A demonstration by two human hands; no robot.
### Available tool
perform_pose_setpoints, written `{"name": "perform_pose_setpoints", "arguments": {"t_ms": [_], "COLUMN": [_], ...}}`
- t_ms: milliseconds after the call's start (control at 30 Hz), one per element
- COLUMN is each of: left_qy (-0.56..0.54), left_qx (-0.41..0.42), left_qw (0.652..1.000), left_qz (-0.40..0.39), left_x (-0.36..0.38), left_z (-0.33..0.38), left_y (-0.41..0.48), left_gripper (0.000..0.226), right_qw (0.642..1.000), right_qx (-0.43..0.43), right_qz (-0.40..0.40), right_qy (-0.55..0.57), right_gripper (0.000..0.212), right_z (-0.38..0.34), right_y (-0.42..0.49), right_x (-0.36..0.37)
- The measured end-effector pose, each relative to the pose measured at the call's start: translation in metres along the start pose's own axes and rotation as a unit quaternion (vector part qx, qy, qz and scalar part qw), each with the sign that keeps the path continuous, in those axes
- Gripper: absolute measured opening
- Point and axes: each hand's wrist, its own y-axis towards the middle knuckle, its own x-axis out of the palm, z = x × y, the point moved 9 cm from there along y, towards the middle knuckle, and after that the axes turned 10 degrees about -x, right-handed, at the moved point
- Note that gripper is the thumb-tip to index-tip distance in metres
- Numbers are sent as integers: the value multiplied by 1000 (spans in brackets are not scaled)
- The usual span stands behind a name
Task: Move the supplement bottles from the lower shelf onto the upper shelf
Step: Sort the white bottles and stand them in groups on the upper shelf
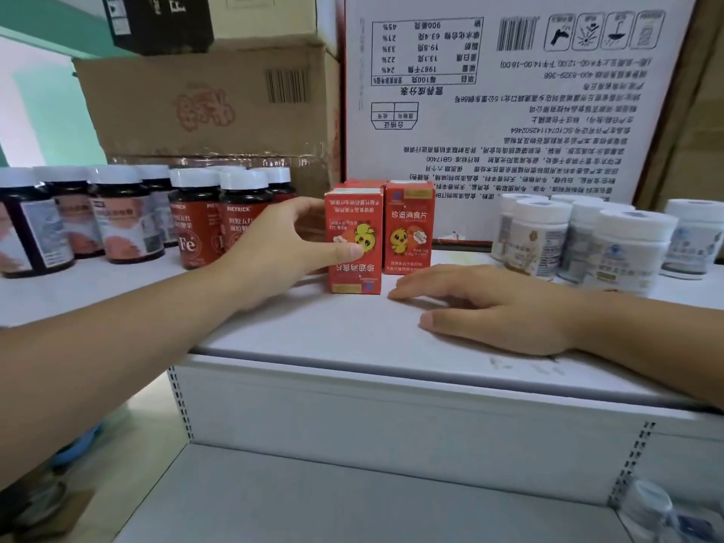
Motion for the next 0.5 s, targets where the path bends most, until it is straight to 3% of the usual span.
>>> {"name": "perform_pose_setpoints", "arguments": {"t_ms": [233,500], "left_qy": [10,1], "left_qx": [-30,-16], "left_qw": [999,1000], "left_qz": [17,0], "left_x": [-5,-2], "left_z": [-5,-6], "left_y": [0,1], "left_gripper": [60,43], "right_qw": [1000,1000], "right_qx": [5,4], "right_qz": [1,1], "right_qy": [8,5], "right_gripper": [44,49], "right_z": [1,3], "right_y": [0,1], "right_x": [0,0]}}
